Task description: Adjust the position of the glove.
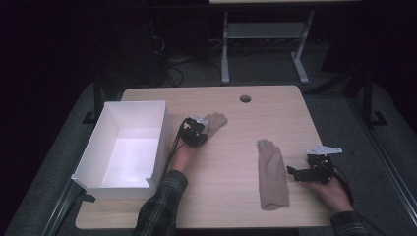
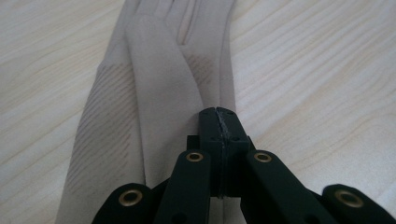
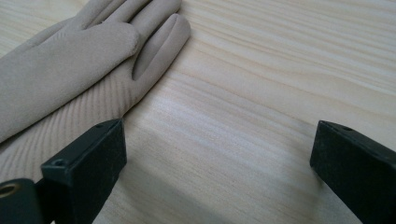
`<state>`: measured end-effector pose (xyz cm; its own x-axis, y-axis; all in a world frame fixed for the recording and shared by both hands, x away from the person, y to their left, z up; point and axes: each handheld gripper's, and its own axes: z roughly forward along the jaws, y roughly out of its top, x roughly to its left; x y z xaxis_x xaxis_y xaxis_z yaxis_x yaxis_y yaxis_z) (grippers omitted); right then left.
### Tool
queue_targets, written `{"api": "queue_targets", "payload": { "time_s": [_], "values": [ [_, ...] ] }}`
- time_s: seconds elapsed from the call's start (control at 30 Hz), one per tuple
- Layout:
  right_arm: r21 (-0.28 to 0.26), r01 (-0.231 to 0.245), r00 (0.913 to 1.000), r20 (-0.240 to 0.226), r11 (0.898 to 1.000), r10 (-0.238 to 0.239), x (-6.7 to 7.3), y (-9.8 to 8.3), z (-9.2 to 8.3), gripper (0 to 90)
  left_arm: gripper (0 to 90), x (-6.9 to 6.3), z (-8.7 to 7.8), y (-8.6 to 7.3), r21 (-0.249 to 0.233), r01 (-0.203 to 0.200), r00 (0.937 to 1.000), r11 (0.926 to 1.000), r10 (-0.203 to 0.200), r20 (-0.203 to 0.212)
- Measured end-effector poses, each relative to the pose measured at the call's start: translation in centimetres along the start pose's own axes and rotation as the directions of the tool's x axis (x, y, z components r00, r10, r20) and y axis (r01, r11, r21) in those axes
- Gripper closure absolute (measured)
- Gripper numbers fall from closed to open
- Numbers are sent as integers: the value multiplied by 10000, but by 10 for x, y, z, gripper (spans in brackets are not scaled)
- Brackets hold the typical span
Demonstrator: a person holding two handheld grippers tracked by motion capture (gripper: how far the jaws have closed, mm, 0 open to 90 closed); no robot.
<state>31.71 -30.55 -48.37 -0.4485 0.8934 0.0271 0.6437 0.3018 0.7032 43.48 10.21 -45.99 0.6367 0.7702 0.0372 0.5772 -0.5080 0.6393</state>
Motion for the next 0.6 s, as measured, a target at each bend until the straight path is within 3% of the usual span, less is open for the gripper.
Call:
{"api": "queue_targets", "payload": {
  "time_s": [0.23, 0.6],
  "values": [
    [-2, 12, 10000, -7, 10000, -12, 0, 0, 0, 33, 897, -8, -2, -3, -63, 21, 9982, 10000, -17, 596],
    [1, 12, 10000, -7, 10000, -12, 0, 0, 0, 33, 897, -32, -9, -11, -106, -344, 9862, 9994, 356, 1614]
  ]
}}
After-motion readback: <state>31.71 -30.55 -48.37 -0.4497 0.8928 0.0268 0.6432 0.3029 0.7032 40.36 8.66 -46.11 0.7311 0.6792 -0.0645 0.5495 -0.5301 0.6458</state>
